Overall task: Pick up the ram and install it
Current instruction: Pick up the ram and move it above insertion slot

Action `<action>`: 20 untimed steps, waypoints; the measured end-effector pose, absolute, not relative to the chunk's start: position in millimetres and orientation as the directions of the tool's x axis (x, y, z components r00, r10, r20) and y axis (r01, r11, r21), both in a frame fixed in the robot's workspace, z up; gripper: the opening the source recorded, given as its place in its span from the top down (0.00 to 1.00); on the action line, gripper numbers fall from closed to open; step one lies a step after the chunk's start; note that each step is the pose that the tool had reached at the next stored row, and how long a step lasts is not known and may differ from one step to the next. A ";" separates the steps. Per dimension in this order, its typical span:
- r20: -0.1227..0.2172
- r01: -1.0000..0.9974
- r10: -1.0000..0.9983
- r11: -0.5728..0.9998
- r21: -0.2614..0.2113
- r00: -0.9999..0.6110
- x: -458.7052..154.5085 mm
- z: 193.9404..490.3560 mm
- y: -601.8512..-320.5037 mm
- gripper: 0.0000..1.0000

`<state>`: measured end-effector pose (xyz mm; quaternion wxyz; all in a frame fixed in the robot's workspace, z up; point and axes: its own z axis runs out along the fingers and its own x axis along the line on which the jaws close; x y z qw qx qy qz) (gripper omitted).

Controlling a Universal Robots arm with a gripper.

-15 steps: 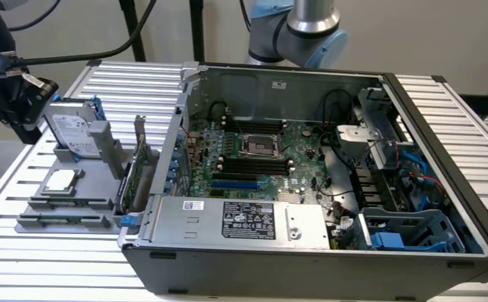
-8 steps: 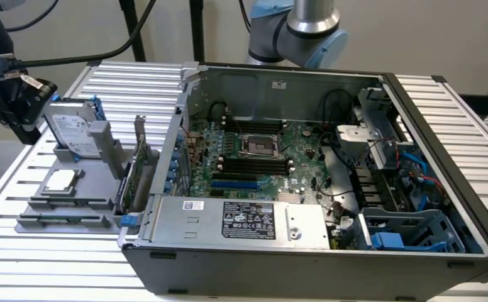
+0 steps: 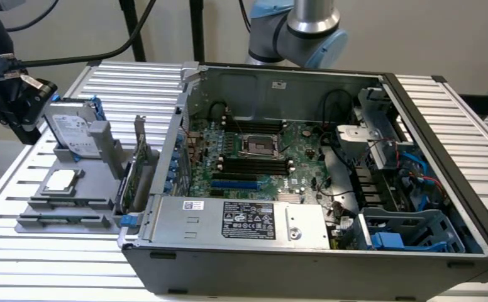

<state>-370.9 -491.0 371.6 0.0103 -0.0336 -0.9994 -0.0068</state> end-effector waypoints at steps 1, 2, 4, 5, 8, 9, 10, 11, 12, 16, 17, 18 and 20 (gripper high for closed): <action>0.021 0.067 0.067 0.998 0.013 -0.998 -370.9 371.6 -491.0 0.89; 0.021 0.067 0.067 0.998 0.013 -0.998 -370.9 371.6 -491.0 0.89; 0.021 0.061 0.061 0.998 0.013 -0.998 -370.9 371.6 -491.0 0.89; 0.022 0.046 0.046 0.999 0.013 -0.999 -370.9 371.4 -491.0 0.89; 0.024 -0.008 -0.009 1.000 0.012 -1.000 -370.9 370.6 -491.1 0.89; 0.025 -0.026 -0.027 1.000 0.012 -0.999 -370.9 370.4 -491.0 0.89; 0.026 -0.044 -0.045 0.999 0.012 -0.999 -370.9 370.2 -491.0 0.89; 0.027 -0.063 -0.063 0.998 0.012 -0.998 -370.9 370.0 -491.0 0.89; 0.027 -0.081 -0.081 0.997 0.012 -0.996 -370.9 369.7 -491.0 0.89; 0.030 -0.153 -0.153 0.988 0.013 -0.988 -370.9 368.7 -491.0 0.89; 0.030 -0.171 -0.171 0.985 0.013 -0.985 -370.9 368.5 -491.0 0.89; 0.030 -0.189 -0.189 0.982 0.013 -0.982 -370.9 368.3 -491.0 0.89; 0.030 -0.224 -0.225 0.974 0.013 -0.974 -370.8 367.6 -491.1 0.89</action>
